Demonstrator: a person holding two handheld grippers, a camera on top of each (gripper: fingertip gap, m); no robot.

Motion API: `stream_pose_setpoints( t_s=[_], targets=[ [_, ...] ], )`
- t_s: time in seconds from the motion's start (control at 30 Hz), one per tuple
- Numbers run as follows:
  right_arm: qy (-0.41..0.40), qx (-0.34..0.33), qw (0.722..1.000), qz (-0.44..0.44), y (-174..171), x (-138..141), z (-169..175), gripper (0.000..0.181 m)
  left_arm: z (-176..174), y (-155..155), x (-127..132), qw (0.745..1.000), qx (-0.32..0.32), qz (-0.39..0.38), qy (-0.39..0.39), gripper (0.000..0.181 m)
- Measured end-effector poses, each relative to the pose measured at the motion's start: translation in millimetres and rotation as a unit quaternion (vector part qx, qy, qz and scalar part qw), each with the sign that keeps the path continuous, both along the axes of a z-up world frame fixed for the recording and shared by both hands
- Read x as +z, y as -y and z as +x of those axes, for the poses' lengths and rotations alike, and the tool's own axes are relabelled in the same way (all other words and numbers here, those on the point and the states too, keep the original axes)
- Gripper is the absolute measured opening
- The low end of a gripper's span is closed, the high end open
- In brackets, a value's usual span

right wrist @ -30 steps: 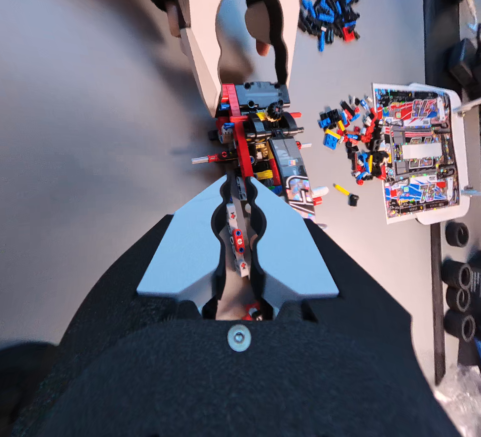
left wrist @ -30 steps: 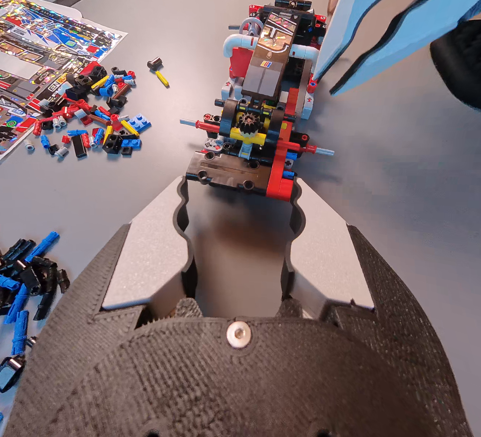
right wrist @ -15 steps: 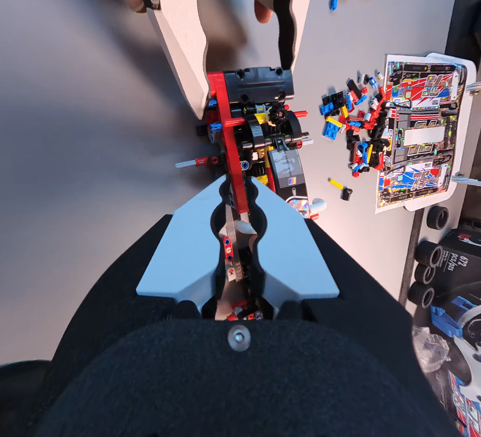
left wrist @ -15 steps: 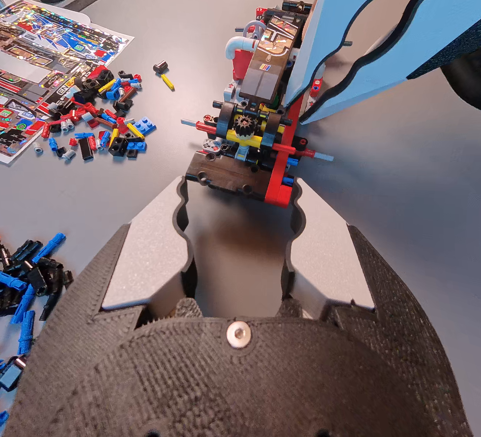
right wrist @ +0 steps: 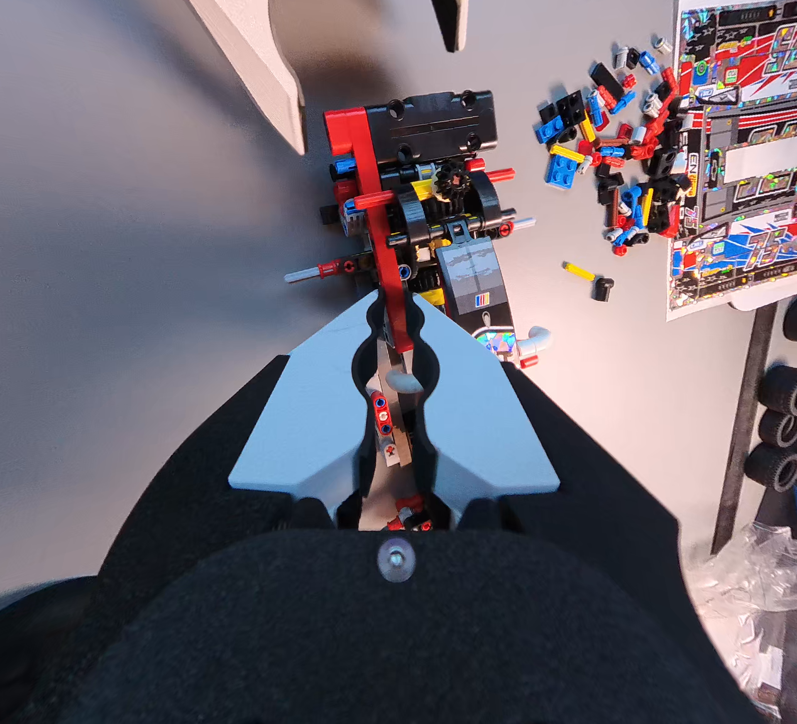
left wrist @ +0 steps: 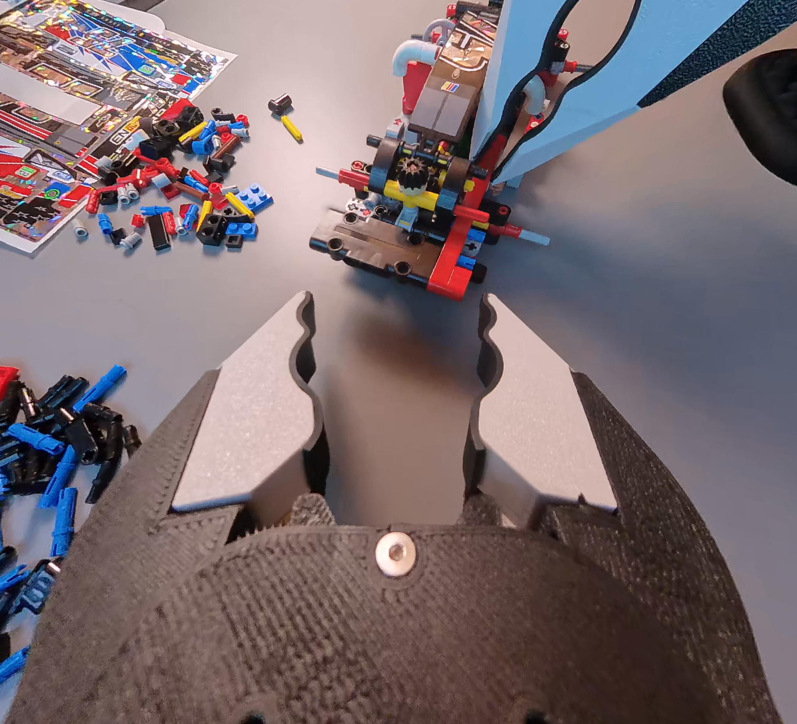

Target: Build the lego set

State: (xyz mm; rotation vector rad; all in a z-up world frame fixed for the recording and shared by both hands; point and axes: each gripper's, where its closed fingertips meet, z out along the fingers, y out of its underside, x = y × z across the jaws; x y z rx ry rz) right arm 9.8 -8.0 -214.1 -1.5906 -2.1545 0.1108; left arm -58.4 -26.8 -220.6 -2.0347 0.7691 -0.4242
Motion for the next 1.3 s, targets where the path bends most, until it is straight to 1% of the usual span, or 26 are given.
stream_pose_setpoints(
  t_s=[0.2, 0.27, 0.37, 0.43, 0.53, 0.63, 0.73, 0.97, 1.03, 1.1, 1.2, 1.3],
  targets=[
    [-0.005, -0.016, 1.0, 0.013, -5.2, 0.1, -0.8, 0.007, 0.1, -4.1, -0.3, 1.0, 0.01, 0.01, -0.007, 0.06],
    [-0.008, -0.018, 1.0, 0.023, -7.3, 0.9, -1.1, 0.008, 0.9, -5.0, -0.3, 1.0, 0.011, 0.009, -0.006, 0.059],
    [-0.008, -0.014, 1.0, 0.025, -6.5, 3.4, 3.1, 0.015, -0.2, -5.9, 0.4, 1.0, 0.015, 0.01, -0.003, 0.058],
    [-0.016, -0.008, 1.0, 0.015, -3.0, 8.2, 7.1, 0.019, -0.8, -6.1, 0.6, 1.0, 0.016, 0.008, 0.0, 0.058],
    [-0.06, -0.004, 0.998, -0.016, 3.4, 24.0, 10.1, 0.02, -0.7, -5.4, 0.4, 1.0, 0.014, 0.008, -0.001, 0.058],
    [-0.108, -0.016, 0.994, -0.029, -1.1, 40.0, 17.2, 0.021, -1.9, -4.2, -1.1, 1.0, 0.012, 0.007, -0.007, 0.06],
    [-0.147, -0.042, 0.988, -0.037, -10.5, 48.2, 26.7, 0.022, -2.5, -3.5, -1.0, 1.0, 0.011, 0.006, -0.007, 0.06],
    [-0.203, -0.084, 0.975, -0.046, -23.0, 53.1, 48.1, 0.024, -4.0, 0.9, -1.0, 1.0, 0.002, 0.004, -0.004, 0.065],
    [-0.211, -0.097, 0.972, -0.035, -31.1, 52.3, 55.6, 0.025, -3.9, 1.1, 1.0, 1.0, 0.002, 0.007, 0.002, 0.065],
    [-0.214, -0.11, 0.971, -0.017, -42.5, 50.7, 64.8, 0.029, -4.1, 1.2, 0.6, 1.0, 0.002, 0.004, 0.004, 0.067],
    [-0.231, -0.122, 0.965, -0.017, -55.1, 51.2, 70.3, 0.035, -3.9, 1.1, -0.5, 1.0, 0.001, 0.0, 0.002, 0.069],
    [-0.224, -0.107, 0.968, -0.029, -59.5, 45.5, 65.7, 0.042, -3.0, 1.5, -1.8, 1.0, -0.002, -0.001, -0.002, 0.071]
  ],
)
